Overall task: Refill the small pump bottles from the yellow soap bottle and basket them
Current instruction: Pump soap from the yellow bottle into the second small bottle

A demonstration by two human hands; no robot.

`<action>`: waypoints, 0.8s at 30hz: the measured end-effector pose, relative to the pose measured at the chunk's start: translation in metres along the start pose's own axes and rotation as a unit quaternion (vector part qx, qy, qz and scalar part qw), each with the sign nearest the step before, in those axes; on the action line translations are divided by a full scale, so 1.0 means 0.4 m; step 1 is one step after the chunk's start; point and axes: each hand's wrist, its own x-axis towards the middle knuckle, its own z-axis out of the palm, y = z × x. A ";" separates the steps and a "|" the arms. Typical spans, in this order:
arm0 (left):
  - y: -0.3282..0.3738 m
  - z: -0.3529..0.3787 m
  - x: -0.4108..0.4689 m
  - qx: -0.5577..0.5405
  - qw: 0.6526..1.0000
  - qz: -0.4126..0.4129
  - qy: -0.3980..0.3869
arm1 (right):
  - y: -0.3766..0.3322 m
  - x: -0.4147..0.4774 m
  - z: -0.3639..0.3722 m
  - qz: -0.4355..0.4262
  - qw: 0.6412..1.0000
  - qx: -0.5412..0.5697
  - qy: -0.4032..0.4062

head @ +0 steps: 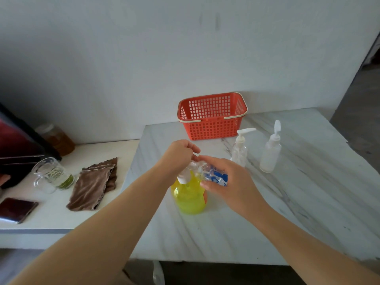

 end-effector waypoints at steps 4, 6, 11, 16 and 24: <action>-0.010 0.013 0.008 0.006 1.000 0.003 0.019 | 0.011 -0.001 0.000 0.009 1.000 0.008 0.004; -0.017 0.019 0.009 0.009 1.000 0.004 0.024 | 0.015 -0.003 0.001 0.015 1.000 0.013 0.003; -0.022 0.022 0.005 0.010 1.000 0.001 0.020 | 0.017 -0.008 0.003 0.015 1.000 0.011 0.004; -0.004 0.011 -0.005 -0.027 1.000 -0.001 0.002 | 0.004 -0.003 -0.002 0.007 1.000 0.008 0.005; -0.014 0.015 0.008 -0.026 1.000 -0.002 0.006 | 0.008 -0.001 0.002 0.005 1.000 0.023 0.005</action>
